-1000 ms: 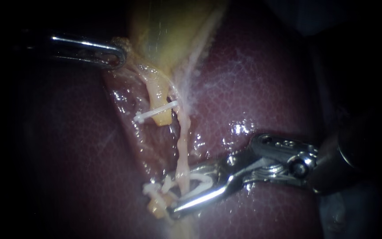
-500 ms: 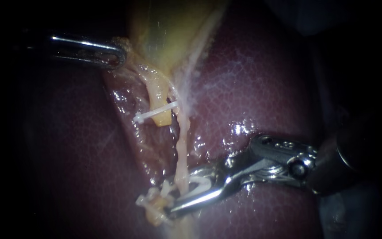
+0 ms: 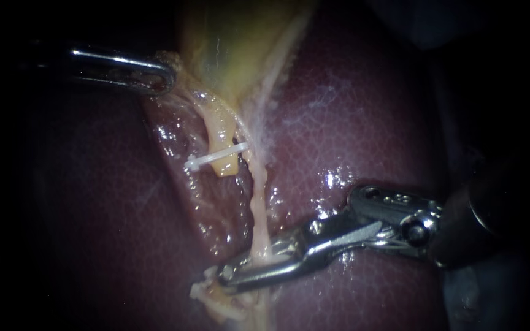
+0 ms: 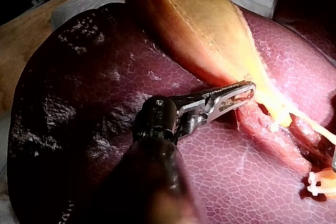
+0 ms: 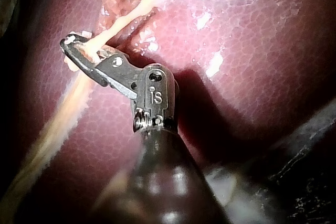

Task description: Clipping first clip right tube

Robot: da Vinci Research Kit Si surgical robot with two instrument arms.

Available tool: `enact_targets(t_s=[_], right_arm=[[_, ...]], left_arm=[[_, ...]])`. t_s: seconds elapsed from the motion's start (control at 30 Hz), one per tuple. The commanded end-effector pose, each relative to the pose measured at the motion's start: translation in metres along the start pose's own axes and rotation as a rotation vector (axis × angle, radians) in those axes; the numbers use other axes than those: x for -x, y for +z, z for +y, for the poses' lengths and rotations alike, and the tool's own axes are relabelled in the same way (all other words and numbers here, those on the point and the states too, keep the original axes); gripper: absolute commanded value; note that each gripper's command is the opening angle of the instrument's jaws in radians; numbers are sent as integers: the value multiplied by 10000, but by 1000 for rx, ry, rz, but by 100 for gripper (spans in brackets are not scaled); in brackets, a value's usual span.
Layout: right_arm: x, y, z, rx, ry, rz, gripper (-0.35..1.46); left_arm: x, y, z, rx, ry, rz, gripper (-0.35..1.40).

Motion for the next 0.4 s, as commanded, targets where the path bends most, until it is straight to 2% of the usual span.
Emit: enact_targets(t_s=[0.03,0.4], right_arm=[[0,1,1,0,0,1,-35],[1,2,2,0,-1,1,-35]], left_arm=[[0,0,0,0,0,0,-35],[-1,0,0,0,0,0,-35]])
